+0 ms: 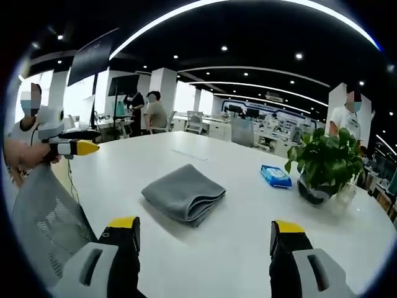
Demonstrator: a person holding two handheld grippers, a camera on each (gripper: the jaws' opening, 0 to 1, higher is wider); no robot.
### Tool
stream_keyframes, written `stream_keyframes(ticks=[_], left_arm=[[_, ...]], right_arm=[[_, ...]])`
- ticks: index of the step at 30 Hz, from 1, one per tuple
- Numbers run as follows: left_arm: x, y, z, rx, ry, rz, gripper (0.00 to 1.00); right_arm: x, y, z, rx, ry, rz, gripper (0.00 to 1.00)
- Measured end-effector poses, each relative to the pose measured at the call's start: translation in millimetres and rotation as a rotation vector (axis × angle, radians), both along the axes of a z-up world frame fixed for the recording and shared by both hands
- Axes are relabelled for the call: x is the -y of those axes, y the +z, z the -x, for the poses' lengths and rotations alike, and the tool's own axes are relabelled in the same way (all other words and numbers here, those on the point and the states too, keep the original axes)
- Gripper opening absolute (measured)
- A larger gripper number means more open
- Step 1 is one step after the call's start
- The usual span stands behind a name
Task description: Open the folded towel by lifting each exposed corner and separating the folded layers until the towel lies flat within the target outline without major curled edges
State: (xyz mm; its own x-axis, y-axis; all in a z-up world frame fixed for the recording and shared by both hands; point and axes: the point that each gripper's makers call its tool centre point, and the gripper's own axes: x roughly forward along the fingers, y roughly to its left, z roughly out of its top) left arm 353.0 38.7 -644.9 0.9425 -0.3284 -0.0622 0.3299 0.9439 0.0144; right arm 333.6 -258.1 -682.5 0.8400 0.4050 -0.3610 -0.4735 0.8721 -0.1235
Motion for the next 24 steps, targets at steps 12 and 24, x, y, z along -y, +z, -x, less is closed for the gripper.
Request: stream_keyframes(ticks=[12,24], left_arm=[[5,-4.6,1.1,-0.013,-0.025,-0.038,0.87],[11,-6.2,3.9,-0.02,-0.049,-0.063,0.87]], right_arm=[[0,-7.2,1,-0.017,0.01,0.038,0.87],[1,-11.3,2,-0.025,0.004,0.073,0.86]])
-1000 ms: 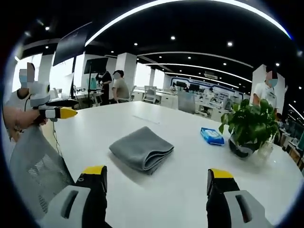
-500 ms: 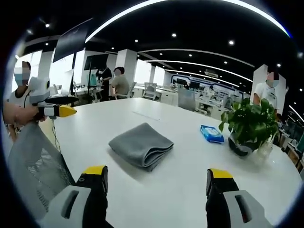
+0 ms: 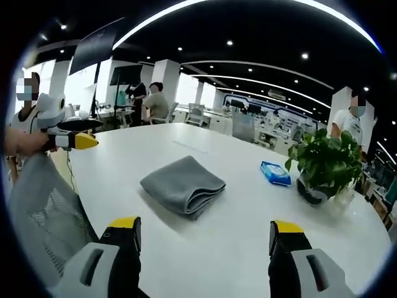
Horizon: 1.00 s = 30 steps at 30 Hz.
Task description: Open the folded towel by lifting each exposed corner and separating the folded layers until the towel lies flat within the target outline without major curled edges
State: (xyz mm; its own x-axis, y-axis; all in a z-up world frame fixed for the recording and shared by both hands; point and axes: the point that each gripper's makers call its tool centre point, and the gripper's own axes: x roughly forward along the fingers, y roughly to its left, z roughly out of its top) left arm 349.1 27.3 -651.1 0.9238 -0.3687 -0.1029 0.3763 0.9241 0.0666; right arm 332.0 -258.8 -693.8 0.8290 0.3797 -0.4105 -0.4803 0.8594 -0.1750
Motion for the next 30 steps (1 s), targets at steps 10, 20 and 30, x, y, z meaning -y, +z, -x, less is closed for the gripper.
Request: stream_keyframes(ticks=[10,20,30], left_arm=[[-3,2.3,-1.7,0.01,0.019,-0.01,0.87],[6,-3.8,-2.2,-0.006,-0.01,-0.052,0.87],[2,-5.2,-2.9,-0.009,0.013,-0.021,0.87]], right_arm=[[1,-7.4,-1,-0.045,0.002,0.011,0.85],[28,-10.0,-12,-0.057,-0.144,0.023,0.86],[29,-4.4,-11,-0.035,-0.144,-0.037,0.86]])
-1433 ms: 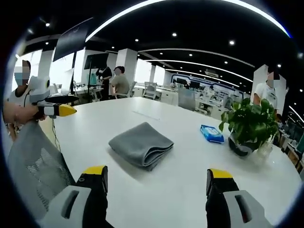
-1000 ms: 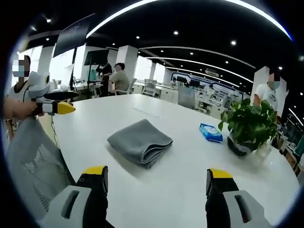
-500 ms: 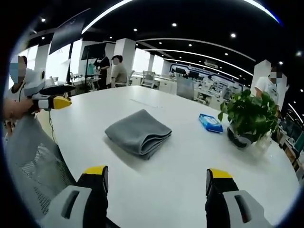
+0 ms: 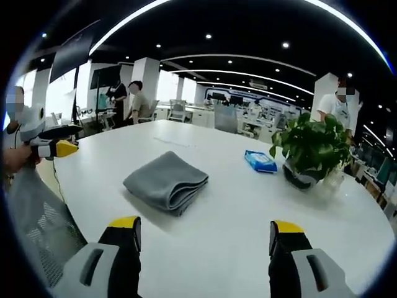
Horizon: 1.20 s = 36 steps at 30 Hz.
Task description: Open the folded towel by lifting each exposed corner and separating the folded layers until the towel lies flat within the target outline without major curled edges
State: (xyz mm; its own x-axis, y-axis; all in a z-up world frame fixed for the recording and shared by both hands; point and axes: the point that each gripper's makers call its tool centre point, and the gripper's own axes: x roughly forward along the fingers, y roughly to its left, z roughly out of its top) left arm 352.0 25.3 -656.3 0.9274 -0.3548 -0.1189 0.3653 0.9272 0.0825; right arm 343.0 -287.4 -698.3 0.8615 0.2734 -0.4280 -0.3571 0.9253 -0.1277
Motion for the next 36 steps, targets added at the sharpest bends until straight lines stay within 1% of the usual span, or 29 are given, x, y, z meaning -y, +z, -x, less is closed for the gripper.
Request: stream_keyframes(ticks=[1,5,6,8,9,10,13,14,16,18,20,23,24,25,26,27,28,29,30,32,33,34,35,36], left_arm=[[2,-1.6,-0.5,-0.002,-0.004,-0.015,0.87],[2,-3.1,1.2,-0.005,0.0,-0.039,0.87],[1,-3.4,0.9,-0.007,0.002,-0.036,0.87],[1,-5.3,0.3,-0.019,0.003,-0.027,0.87],[2,-7.2,0.4,-0.029,-0.001,-0.026,0.86],[2,-8.1,-0.8,-0.031,-0.001,-0.022,0.86],[2,-8.7,-2.4,-0.037,0.001,-0.021,0.86],[2,-12.0,-2.1,-0.054,0.0,-0.029,0.86],[4,-17.4,-2.0,-0.078,-0.015,-0.042,0.86],[4,-15.7,-0.8,-0.077,-0.018,-0.035,0.87],[-1,-8.4,-1.6,-0.039,0.012,-0.044,0.87],[-8,-7.7,-2.4,-0.041,0.047,-0.042,0.88],[-13,-9.6,-3.0,-0.049,0.067,-0.059,0.89],[-15,-10.7,-2.9,-0.052,0.077,-0.072,0.89],[-18,-10.9,-2.9,-0.051,0.093,-0.079,0.88],[-18,-10.4,-2.8,-0.048,0.091,-0.082,0.88],[-19,-6.6,-2.9,-0.027,0.09,-0.081,0.87],[-19,-5.2,-2.9,-0.02,0.091,-0.079,0.88],[-17,-4.9,-2.7,-0.021,0.086,-0.079,0.89],[-15,-6.8,-3.0,-0.031,0.087,-0.103,0.91],[-15,-6.2,-2.6,-0.026,0.085,-0.108,0.91],[-12,-2.2,-0.8,-0.013,0.086,-0.108,0.91],[-12,3.1,-0.6,0.007,0.089,-0.098,0.91],[-12,4.7,-0.5,0.01,0.09,-0.09,0.91]], right_arm=[[0,-0.2,0,0.001,0.002,0.001,0.86],[-1,4.1,2,0.02,0.016,-0.022,0.86],[-4,9.3,2,0.05,0.032,-0.023,0.86],[-10,22.1,3,0.109,0.051,-0.074,0.87],[-8,26.3,3,0.128,0.044,-0.095,0.87],[-4,24.7,4,0.119,0.032,-0.082,0.87],[-1,31.2,2,0.152,0.008,-0.068,0.88],[-2,33.2,0,0.16,0.01,-0.071,0.88],[-6,31.2,1,0.153,0.028,-0.063,0.88],[-15,29.4,3,0.145,0.07,-0.055,0.87],[-17,25.3,5,0.115,0.104,-0.064,0.86],[-20,22.7,6,0.1,0.114,-0.069,0.84],[-18,20.7,6,0.092,0.108,-0.054,0.83],[-17,24.4,9,0.105,0.118,-0.027,0.82],[-20,38.0,8,0.18,0.123,-0.046,0.8],[-21,48.0,9,0.231,0.131,-0.034,0.79],[-25,51.4,11,0.244,0.144,-0.046,0.8],[-27,54.1,10,0.257,0.152,-0.067,0.81],[-27,50.2,12,0.241,0.153,-0.047,0.82],[-26,51.9,11,0.255,0.158,-0.045,0.83],[-24,49.9,10,0.247,0.155,-0.036,0.83],[-24,48.0,11,0.227,0.16,-0.063,0.84],[-28,48.9,12,0.22,0.166,-0.107,0.84],[-27,47.2,12,0.204,0.165,-0.12,0.84]])
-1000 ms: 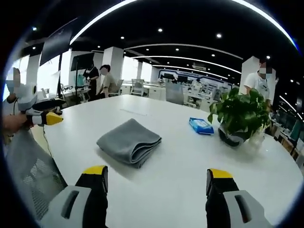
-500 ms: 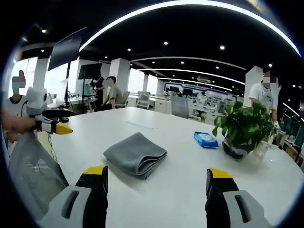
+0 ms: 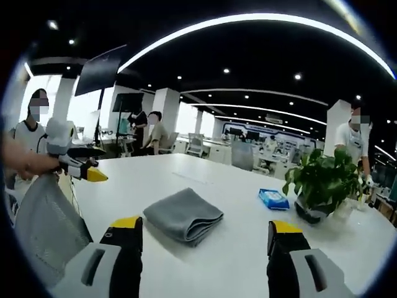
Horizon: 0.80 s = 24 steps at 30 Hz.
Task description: Open the folded towel by lifting each exposed corner and separating the folded layers until the towel lies flat within the target outline without major curled edges
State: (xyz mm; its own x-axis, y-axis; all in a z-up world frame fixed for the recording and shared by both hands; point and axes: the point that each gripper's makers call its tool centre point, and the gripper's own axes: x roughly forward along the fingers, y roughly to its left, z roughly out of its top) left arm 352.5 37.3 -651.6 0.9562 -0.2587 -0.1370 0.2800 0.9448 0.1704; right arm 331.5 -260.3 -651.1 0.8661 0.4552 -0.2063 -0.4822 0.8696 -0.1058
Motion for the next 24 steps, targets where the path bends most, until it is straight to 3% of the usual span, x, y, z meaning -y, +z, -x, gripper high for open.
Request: stream_keyframes(ticks=[2,3,5,7,9,11,14,19,24], left_arm=[[-6,-3.4,-2.1,-0.018,0.04,-0.014,0.91],[-10,-10.6,-1.8,-0.059,0.058,-0.052,0.9],[-6,-5.4,-0.9,-0.035,0.048,-0.042,0.88],[-4,2.5,-0.1,-0.002,0.043,-0.021,0.88],[-4,2.5,0.5,-0.003,0.041,-0.016,0.88],[-5,-1.1,0.1,-0.014,0.039,-0.008,0.89],[-4,-2.7,0.5,-0.017,0.028,-0.003,0.89],[-3,-6.7,0.0,-0.031,0.022,-0.021,0.89],[-3,-6.9,-0.4,-0.029,0.004,-0.001,0.89]], right_arm=[[3,-3.5,-2,-0.017,-0.01,0.002,0.84],[5,-4.1,-1,-0.026,-0.016,-0.001,0.84],[4,6.5,1,0.002,-0.006,-0.072,0.83],[9,6.2,0,0.001,-0.019,-0.052,0.8],[6,-2.1,-1,-0.053,-0.01,-0.069,0.8],[1,-8.9,0,-0.076,0.006,-0.033,0.79],[4,-7.5,-1,-0.04,-0.018,0.035,0.76],[12,-17.1,-3,-0.081,-0.065,0.051,0.78],[19,-16.7,-5,-0.076,-0.106,0.064,0.78]])
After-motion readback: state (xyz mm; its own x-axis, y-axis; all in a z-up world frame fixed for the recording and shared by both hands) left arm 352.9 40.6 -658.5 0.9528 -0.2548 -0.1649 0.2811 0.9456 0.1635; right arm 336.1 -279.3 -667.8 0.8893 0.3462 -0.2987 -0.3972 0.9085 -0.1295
